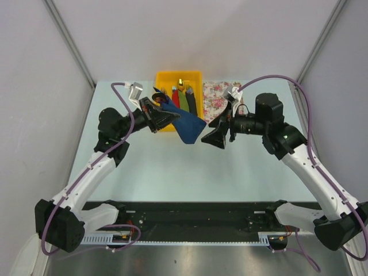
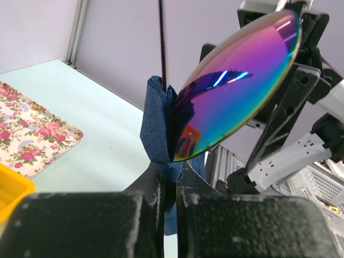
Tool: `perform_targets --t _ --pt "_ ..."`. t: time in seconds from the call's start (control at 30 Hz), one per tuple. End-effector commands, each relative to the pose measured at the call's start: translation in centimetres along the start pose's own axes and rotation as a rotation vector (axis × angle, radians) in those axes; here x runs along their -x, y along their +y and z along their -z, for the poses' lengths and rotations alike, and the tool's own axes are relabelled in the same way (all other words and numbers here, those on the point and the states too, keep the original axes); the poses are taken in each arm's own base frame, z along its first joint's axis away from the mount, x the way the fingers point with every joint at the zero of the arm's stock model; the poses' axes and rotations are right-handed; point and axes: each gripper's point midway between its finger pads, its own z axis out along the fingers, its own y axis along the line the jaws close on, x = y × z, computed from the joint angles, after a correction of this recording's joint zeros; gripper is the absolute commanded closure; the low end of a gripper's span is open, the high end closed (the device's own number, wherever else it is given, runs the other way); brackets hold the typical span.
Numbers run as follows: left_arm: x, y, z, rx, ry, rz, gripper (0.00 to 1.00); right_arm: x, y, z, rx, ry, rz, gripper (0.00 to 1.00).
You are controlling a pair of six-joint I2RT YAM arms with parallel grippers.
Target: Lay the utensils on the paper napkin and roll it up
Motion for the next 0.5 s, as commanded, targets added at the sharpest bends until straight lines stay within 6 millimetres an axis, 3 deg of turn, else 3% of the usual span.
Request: perform_targets --t 0.0,0.17,0.27,0.3,0.37,0.4,0.47 --pt "4.2 -1.9 -0.5 -0.045 -0.111 -0.046 1.0 0.4 2.0 -0.3 0.088 -0.037 -0.12 0.15" --pt "4.2 -2.2 -0.5 -0.061 -0.111 -0.036 1.0 0.8 2.1 -2.0 0.125 -0.053 -0.119 0.16" --pt "4.5 -2.8 -0.5 -0.082 -0.115 -0.041 1.0 0.3 2.1 -2.7 0.145 -0.041 -0.104 0.33" --pt "4.7 -3.0 -0.4 -0.086 -0.118 -0.046 1.0 0.1 2.1 -2.8 0.149 -0.039 -0.103 0.45" --pt "4.6 -3.3 -0.4 -0.096 -0.112 -0.043 1.0 0.1 2.1 -3.0 0.163 -0.037 -0.102 0.54" --pt "4.6 -3.4 -0.3 -0.097 -0.113 -0.041 1.0 0.1 2.1 -3.1 0.168 -0.037 -0.102 0.68" --pt "4.7 -3.7 -0.1 -0.104 -0.115 -0.043 1.0 0.1 2.2 -3.0 0.174 -0.039 -0.097 0.79"
